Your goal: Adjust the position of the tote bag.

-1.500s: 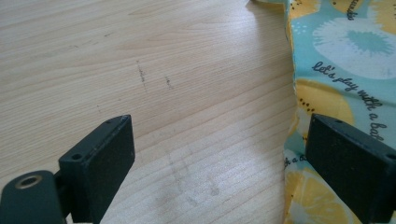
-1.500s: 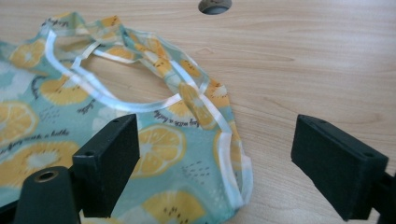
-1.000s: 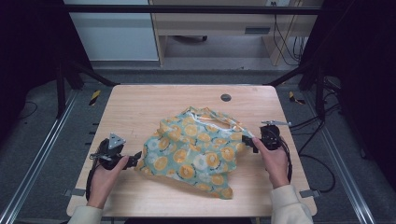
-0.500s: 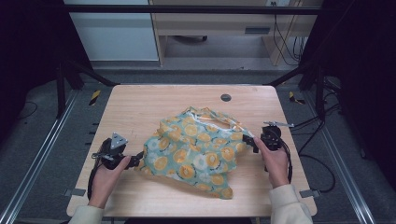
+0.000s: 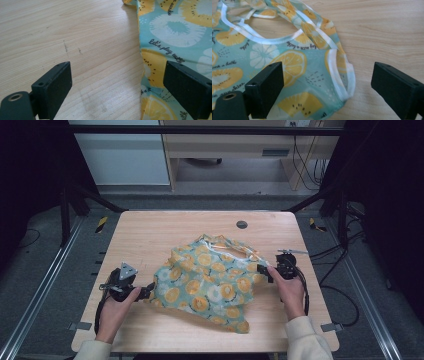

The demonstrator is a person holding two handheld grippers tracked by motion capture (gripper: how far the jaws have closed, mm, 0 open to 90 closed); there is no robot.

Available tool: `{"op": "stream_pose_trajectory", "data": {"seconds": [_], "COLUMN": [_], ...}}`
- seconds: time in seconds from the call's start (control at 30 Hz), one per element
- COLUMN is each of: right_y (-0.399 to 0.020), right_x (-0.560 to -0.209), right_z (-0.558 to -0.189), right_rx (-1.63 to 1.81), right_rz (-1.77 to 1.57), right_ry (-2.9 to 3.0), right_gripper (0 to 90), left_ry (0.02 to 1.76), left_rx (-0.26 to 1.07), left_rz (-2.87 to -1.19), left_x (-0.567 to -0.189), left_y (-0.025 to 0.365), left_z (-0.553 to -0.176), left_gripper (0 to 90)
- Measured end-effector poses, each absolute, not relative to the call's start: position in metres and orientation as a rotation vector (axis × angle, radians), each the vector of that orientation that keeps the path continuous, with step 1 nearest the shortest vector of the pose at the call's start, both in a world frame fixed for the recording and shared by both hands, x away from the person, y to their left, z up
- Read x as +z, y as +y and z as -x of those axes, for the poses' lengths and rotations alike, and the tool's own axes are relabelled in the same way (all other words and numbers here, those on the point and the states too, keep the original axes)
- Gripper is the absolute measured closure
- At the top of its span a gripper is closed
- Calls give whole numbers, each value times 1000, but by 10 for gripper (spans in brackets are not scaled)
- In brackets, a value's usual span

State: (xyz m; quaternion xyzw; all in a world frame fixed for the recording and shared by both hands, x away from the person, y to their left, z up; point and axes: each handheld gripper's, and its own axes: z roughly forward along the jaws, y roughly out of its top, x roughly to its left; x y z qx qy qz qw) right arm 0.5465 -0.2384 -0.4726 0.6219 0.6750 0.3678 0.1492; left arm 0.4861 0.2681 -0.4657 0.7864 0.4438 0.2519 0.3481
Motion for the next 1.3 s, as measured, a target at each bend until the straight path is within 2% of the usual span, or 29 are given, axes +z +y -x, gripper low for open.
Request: {"op": "stream_pose_trajectory", "data": {"seconds": [0.17, 0.2, 0.23, 0.27, 0.3, 0.33, 0.37, 0.4, 0.43, 0.53, 0.57, 0.8, 0.97, 1.3], "right_y": [-237, -236, -234, -234, -229, -228, -226, -226, -222, -219, -218, -214, -209, -208], "right_x": [-479, -480, -480, -480, -480, -479, -479, -479, -478, -476, -474, -458, -447, -446], "right_z": [-542, -543, -544, -544, -545, -545, -544, -544, -544, -542, -542, -539, -540, -540], "right_rx": [1094, 1099, 1106, 1106, 1117, 1122, 1125, 1125, 1125, 1151, 1156, 1160, 1142, 1140], "right_rz": [-1834, -1841, -1834, -1834, -1829, -1812, -1796, -1796, -1747, -1703, -1680, -1537, -1444, -1427], "right_ry": [1948, 1956, 1963, 1963, 1979, 1991, 2000, 2000, 2022, 2047, 2054, 2037, 2046, 2060], "right_gripper": [126, 151, 218, 218, 373, 475, 545, 545, 715, 868, 891, 900, 900, 900], "left_ry": [1145, 1143, 1142, 1142, 1134, 1131, 1131, 1123, 1112, 1102, 1083, 1039, 1013, 1115], "left_rx": [641, 635, 629, 629, 616, 614, 614, 603, 600, 603, 603, 608, 611, 479], "left_rz": [-2025, -2021, -2013, -2013, -2010, -2001, -2001, -1996, -1986, -1989, -1993, -1982, -2028, -2071], "left_x": [-464, -463, -463, -463, -462, -462, -462, -460, -457, -453, -448, -417, -385, -385], "left_y": [267, 267, 266, 266, 264, 262, 262, 259, 256, 251, 246, 232, 212, 181], "left_z": [-486, -485, -485, -485, -485, -485, -485, -486, -486, -487, -488, -502, -531, -582], "left_gripper": [87, 87, 87, 87, 88, 89, 93, 93, 98, 100, 101, 108, 110, 124]}}
